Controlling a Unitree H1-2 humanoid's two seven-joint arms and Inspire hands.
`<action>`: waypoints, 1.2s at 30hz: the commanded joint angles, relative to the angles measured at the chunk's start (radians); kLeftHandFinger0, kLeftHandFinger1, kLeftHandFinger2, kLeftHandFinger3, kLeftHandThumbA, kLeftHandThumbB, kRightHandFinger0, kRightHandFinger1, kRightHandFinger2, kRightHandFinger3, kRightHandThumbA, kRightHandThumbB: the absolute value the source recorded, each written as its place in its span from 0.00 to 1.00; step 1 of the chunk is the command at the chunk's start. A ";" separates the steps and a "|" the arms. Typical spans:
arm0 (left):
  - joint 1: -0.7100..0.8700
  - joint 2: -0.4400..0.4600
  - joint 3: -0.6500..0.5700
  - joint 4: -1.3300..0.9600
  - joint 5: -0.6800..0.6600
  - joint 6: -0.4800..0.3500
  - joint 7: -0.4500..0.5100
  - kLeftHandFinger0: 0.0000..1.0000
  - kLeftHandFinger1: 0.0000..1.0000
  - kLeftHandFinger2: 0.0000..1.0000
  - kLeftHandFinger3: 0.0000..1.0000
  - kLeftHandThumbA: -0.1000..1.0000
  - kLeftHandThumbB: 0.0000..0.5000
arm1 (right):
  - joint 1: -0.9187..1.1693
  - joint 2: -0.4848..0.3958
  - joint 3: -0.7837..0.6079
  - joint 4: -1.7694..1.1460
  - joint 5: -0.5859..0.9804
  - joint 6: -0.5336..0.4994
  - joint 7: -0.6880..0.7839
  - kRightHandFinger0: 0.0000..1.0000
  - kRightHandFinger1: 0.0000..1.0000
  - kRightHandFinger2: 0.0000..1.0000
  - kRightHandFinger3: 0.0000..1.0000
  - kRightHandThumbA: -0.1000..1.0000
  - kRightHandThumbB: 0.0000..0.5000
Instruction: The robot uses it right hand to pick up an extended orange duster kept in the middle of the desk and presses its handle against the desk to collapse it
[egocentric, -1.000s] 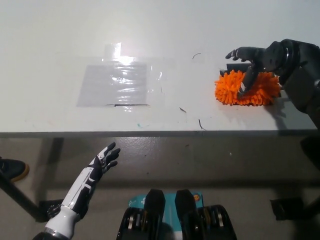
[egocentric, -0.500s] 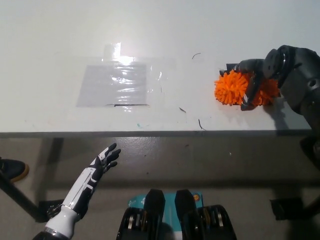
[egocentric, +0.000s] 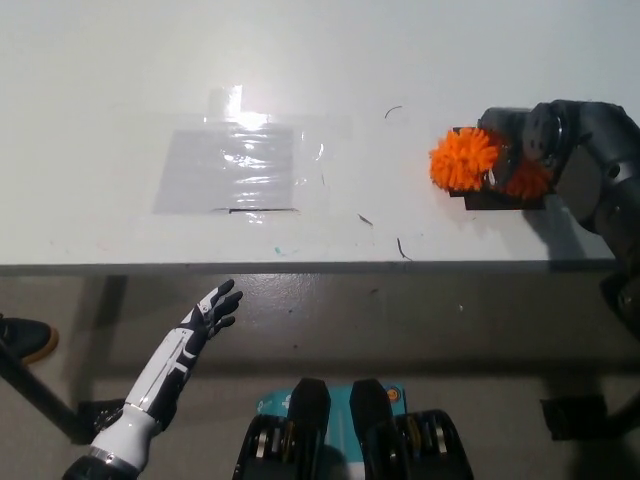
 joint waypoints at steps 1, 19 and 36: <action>-0.014 0.010 0.004 -0.015 -0.008 -0.026 -0.003 1.00 1.00 1.00 1.00 1.00 0.40 | -0.052 -0.031 -0.030 -0.008 0.000 -0.059 -0.161 0.33 0.83 1.00 0.94 0.00 0.25; -0.008 0.009 0.007 -0.012 -0.038 -0.023 -0.011 1.00 1.00 1.00 1.00 1.00 0.29 | -0.035 -0.062 -0.158 -0.025 0.043 -0.164 -0.334 0.04 0.59 0.94 0.91 0.00 0.38; 0.011 0.003 0.005 -0.012 -0.048 -0.029 -0.010 1.00 1.00 1.00 1.00 1.00 0.28 | -0.118 0.000 -0.575 -0.258 0.224 -0.380 -0.715 0.00 0.33 0.72 0.76 0.00 0.27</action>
